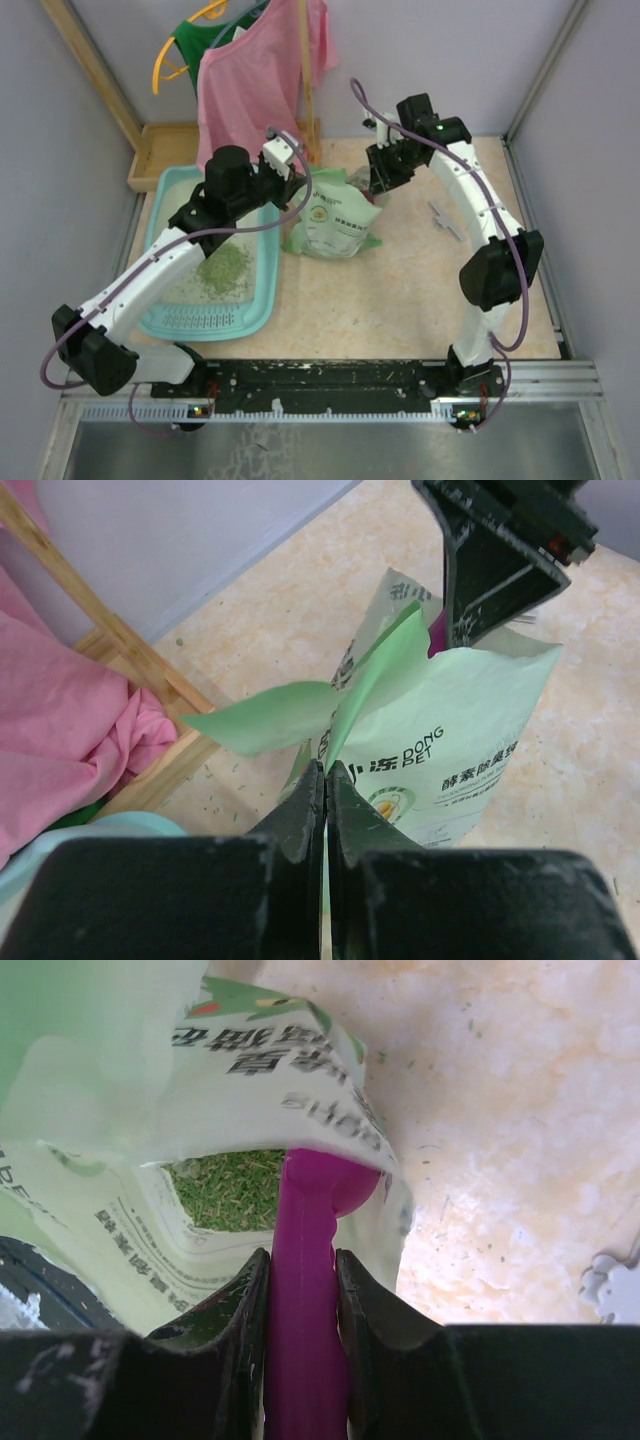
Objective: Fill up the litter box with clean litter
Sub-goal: 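Scoop the cat litter from the cat litter bag.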
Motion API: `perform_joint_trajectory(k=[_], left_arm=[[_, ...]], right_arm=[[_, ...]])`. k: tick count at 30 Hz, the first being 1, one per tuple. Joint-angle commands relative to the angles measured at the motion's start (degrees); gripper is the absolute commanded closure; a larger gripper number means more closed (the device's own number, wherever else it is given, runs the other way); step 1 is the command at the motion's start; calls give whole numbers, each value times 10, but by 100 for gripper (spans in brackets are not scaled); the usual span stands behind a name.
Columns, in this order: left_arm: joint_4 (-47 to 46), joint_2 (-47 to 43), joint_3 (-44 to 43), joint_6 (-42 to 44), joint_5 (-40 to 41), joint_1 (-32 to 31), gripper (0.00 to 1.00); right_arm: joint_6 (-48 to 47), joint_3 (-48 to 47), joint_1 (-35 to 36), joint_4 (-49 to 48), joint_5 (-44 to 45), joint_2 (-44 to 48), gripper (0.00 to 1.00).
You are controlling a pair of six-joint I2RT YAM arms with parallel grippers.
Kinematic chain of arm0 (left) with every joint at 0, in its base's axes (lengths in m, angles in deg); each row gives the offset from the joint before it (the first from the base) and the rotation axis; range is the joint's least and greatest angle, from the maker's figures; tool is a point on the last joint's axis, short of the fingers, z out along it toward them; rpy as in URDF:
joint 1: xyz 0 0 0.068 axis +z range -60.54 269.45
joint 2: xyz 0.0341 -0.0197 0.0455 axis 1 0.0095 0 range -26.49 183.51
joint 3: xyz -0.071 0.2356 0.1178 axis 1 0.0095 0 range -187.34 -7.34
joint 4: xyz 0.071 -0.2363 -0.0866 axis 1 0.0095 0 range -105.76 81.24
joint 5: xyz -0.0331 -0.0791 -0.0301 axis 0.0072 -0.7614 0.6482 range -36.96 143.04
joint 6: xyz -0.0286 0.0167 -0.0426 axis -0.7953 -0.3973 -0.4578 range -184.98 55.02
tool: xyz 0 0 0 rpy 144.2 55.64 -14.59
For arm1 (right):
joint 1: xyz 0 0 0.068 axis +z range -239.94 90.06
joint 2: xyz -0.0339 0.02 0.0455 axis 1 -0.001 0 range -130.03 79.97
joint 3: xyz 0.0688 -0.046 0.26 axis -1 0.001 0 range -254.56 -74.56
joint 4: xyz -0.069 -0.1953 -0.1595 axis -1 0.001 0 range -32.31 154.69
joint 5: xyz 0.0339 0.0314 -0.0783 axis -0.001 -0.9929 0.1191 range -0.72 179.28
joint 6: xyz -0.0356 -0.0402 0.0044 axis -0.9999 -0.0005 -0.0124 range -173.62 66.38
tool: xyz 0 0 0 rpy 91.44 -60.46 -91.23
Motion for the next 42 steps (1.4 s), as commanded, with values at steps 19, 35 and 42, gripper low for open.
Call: perform_joint_trajectory(k=[19, 35, 42], left_arm=[[-53, -30, -9, -35, 12, -2, 100], [-61, -7, -15, -34, 7, -18, 100], [-60, -4, -11, -29, 10, -20, 100]], right_arm=[[-44, -9, 31, -4, 12, -27, 100], [-9, 141, 58, -87, -81, -27, 100], [3, 132, 58, -76, -158, -10, 100]])
